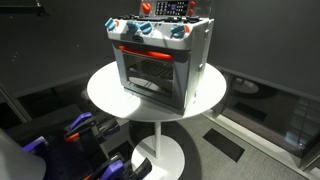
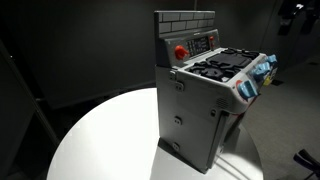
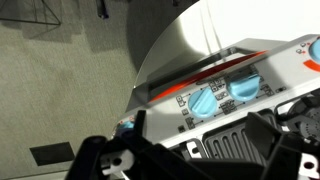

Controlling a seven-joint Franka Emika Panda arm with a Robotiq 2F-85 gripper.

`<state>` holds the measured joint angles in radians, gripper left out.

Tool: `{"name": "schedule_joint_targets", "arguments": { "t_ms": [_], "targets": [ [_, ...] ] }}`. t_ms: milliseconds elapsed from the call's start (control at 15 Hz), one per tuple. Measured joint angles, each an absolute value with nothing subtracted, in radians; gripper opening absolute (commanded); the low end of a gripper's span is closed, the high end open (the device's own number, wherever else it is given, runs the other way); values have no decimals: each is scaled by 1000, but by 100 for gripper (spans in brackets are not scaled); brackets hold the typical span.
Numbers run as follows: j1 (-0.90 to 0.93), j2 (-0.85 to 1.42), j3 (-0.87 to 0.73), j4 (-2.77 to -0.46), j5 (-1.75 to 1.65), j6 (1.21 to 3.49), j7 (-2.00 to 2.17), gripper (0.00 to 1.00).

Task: Press the top button on the right side of the stove

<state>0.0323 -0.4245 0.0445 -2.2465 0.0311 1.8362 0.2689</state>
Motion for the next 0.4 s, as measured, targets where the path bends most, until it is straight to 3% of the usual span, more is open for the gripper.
{"name": "schedule_joint_targets", "arguments": {
  "t_ms": [400],
  "targets": [
    [32, -483, 41, -2299, 37, 1836, 240, 100]
  ]
}}
